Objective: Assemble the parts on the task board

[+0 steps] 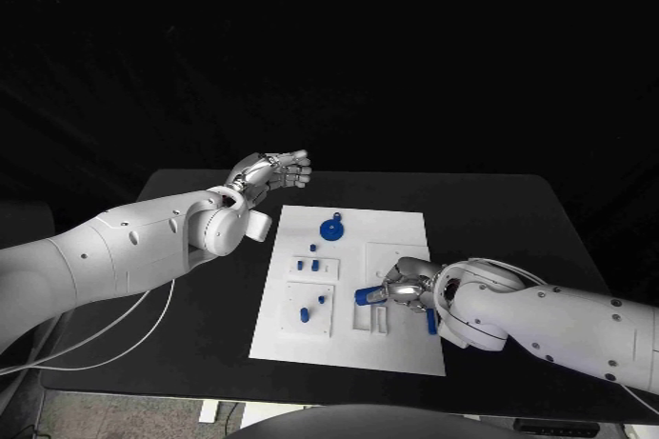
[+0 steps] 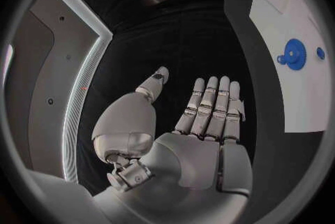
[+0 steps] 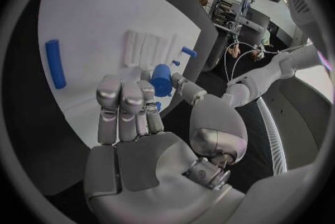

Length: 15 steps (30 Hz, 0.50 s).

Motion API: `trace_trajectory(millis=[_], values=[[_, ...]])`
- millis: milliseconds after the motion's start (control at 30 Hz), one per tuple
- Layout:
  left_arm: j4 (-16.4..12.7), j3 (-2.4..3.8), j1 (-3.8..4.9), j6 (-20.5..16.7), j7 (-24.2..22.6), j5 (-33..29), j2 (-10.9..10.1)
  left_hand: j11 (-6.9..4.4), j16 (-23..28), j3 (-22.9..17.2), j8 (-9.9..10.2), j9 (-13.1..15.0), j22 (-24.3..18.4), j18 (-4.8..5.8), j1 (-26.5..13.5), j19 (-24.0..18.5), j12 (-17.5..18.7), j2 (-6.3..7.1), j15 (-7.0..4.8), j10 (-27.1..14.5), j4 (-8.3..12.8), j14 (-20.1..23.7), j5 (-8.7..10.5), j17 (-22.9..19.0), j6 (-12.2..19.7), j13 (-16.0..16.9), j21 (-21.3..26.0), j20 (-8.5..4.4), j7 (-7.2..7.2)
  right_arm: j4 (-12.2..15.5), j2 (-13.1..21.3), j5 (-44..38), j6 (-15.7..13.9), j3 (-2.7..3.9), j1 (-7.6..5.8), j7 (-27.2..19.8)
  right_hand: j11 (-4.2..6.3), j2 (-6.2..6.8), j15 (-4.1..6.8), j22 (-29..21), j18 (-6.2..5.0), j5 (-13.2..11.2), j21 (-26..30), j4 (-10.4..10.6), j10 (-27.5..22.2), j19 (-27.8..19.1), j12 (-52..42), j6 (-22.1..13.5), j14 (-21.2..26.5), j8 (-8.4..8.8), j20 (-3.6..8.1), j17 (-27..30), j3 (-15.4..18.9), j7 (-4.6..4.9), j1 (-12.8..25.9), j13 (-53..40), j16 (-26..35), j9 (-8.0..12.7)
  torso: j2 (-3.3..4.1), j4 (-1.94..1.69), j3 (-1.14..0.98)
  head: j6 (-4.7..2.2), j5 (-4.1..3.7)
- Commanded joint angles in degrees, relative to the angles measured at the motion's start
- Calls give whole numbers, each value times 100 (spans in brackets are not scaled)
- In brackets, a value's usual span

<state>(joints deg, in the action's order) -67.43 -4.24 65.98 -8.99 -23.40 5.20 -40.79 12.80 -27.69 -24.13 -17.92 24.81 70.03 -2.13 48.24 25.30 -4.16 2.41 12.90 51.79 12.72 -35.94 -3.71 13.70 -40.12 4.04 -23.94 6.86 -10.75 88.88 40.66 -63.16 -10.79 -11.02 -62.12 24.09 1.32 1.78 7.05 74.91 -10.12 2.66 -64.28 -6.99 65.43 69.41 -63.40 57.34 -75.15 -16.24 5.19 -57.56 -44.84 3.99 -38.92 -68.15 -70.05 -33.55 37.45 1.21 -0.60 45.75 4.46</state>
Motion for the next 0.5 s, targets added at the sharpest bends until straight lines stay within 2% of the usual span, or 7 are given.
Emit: trace_trajectory(millis=[33,167,500], values=[[-15,3,4,69,-30,-22,7,-9,20,1,29,-8,7,-96,-52,32,31,26,-11,-34,-43,42,21,8,50,-8,20,9,-166,-12,-38,-423,361,0,5,192,-2,-172,36,97,-488,15,-38,131,20,43,28,163,1,-15,-18,6,-185,110,-181,0,30,-5,2,-1,-2,6,-5],[-15,3,4,69,-23,-22,7,-9,21,1,29,-8,7,-97,-52,32,31,29,-10,-36,-44,44,21,8,51,-8,22,10,-167,-16,-81,-581,466,-1,12,249,-5,-115,32,97,-488,15,-45,117,23,47,35,164,-3,-12,-28,8,-154,113,-144,-1,30,-6,3,-5,-3,11,-5],[-15,3,4,77,-15,-22,4,-7,24,-2,29,-8,8,-98,-52,33,31,31,-8,-38,-49,46,21,9,53,-8,25,11,-168,12,-152,-1562,649,-1,99,391,-6,22,31,92,-488,15,-50,113,30,49,50,167,-8,-6,-41,11,-75,113,-41,-4,32,-7,2,-6,1,26,0]])
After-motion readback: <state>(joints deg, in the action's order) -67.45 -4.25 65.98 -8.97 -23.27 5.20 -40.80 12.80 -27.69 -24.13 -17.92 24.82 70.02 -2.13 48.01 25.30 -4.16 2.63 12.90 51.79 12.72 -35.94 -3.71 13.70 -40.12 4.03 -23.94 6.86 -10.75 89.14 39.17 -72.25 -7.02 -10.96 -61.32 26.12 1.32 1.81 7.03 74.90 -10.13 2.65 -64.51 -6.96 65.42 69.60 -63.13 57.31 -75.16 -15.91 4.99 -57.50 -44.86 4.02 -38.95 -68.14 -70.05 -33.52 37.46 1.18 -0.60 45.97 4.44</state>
